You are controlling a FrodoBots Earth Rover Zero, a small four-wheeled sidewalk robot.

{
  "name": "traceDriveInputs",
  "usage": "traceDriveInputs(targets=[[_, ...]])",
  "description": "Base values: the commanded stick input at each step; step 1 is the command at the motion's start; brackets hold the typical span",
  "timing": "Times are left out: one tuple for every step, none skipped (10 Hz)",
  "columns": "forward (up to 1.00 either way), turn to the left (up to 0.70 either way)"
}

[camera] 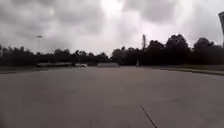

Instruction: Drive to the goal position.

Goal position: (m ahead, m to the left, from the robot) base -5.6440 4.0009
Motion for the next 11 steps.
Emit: traceDriveInputs(targets=[[0.7, 0.0], [0.7, 0.0], [0.7, 0.0], [0.7, 0.0], [0.7, 0.0], [0.7, 0.0], [0.7, 0.0], [0.7, 0.0], [0.7, 0.0], [0.7, 0.02], [0.7, 0.02]])
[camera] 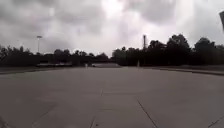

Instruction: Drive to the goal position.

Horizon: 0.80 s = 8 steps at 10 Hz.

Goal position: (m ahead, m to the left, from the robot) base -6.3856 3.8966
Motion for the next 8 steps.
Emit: traceDriveInputs(targets=[[0.7, 0.03], [0.7, 0.03], [0.7, 0.19], [0.7, 0.04], [0.7, 0.03], [0.7, 0.02], [0.7, 0.0], [0.7, 0.0]])
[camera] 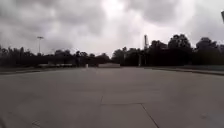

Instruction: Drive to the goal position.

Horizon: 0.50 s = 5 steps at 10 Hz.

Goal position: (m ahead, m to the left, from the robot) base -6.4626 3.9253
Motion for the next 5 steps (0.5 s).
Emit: traceDriveInputs(targets=[[0.7, 0.0], [0.7, 0.0], [0.7, 0.0], [0.7, 0.0], [0.7, 0.0]])
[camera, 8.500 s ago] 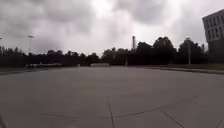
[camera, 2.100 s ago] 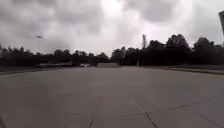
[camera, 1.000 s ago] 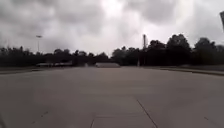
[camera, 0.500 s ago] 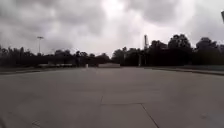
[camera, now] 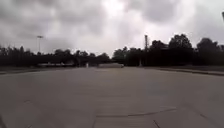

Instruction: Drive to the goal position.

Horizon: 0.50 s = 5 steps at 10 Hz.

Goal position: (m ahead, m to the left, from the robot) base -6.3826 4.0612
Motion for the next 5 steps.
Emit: traceDriveInputs(targets=[[0.7, 0.0], [0.7, 0.0], [0.7, 0.0], [0.7, 0.0], [0.7, 0.0]])
